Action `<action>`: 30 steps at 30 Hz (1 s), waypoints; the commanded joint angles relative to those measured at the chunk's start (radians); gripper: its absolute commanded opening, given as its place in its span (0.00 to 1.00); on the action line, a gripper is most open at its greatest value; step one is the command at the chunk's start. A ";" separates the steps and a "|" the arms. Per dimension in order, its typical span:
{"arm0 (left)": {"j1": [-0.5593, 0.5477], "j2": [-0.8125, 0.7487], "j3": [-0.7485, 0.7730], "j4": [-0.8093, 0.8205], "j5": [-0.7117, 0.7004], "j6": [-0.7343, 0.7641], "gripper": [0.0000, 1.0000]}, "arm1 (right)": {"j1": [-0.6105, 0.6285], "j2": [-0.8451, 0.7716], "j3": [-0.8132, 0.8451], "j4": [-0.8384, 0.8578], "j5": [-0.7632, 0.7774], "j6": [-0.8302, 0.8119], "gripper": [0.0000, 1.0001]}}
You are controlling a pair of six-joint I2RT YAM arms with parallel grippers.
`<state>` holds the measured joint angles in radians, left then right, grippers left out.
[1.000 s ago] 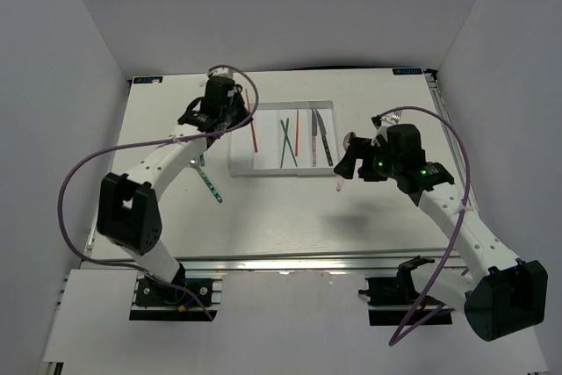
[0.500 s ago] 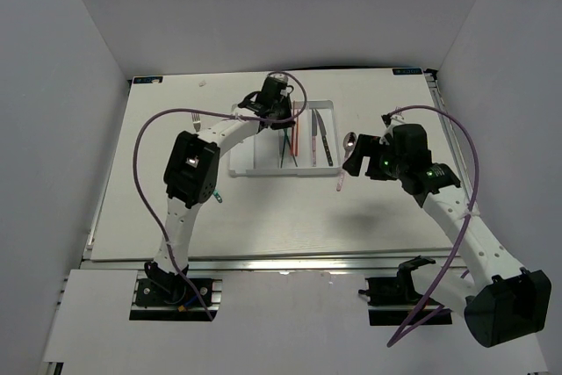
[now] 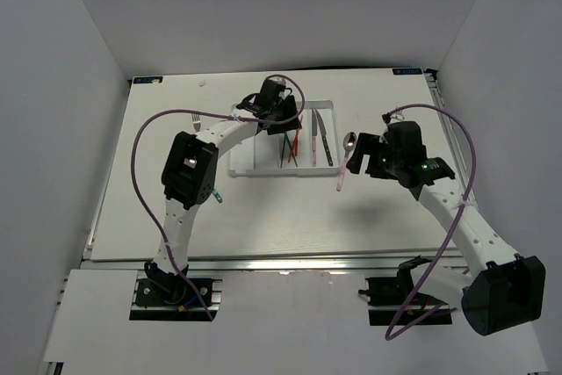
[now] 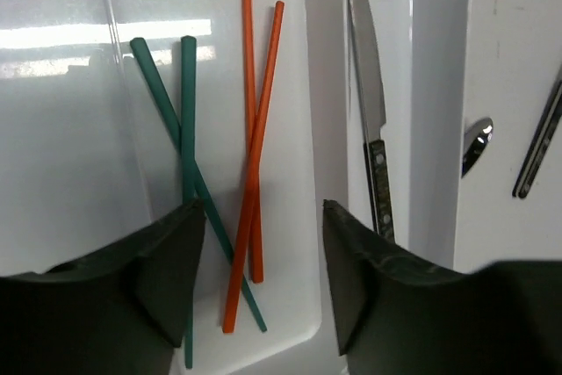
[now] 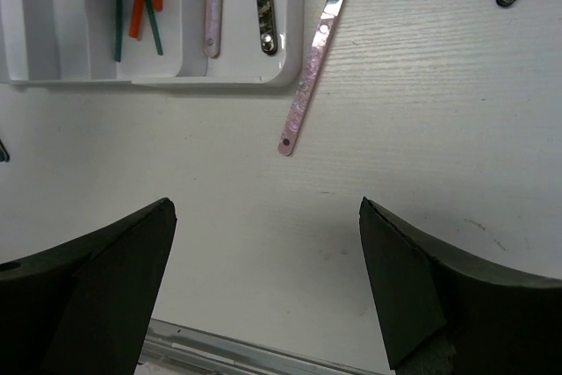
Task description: Sort the eating utensils into containers
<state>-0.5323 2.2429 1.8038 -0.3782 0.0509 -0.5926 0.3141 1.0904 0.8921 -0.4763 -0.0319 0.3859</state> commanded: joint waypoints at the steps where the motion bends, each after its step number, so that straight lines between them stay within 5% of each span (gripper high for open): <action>1: -0.001 -0.184 -0.020 0.035 0.030 -0.013 0.70 | -0.006 0.049 0.027 -0.004 0.064 0.007 0.89; 10: -0.001 -0.576 -0.236 0.013 -0.037 -0.001 0.98 | -0.006 0.209 -0.022 0.108 0.168 0.070 0.78; 21: -0.001 -1.057 -0.673 -0.106 -0.141 0.115 0.98 | -0.009 0.526 0.166 0.153 0.224 0.136 0.57; 30: -0.001 -1.278 -0.865 -0.244 -0.226 0.180 0.98 | -0.024 0.652 0.263 0.165 0.193 0.154 0.57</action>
<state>-0.5323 1.0241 0.9714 -0.5663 -0.1287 -0.4438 0.3000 1.7210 1.0946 -0.3382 0.1577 0.5217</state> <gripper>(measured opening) 0.981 0.569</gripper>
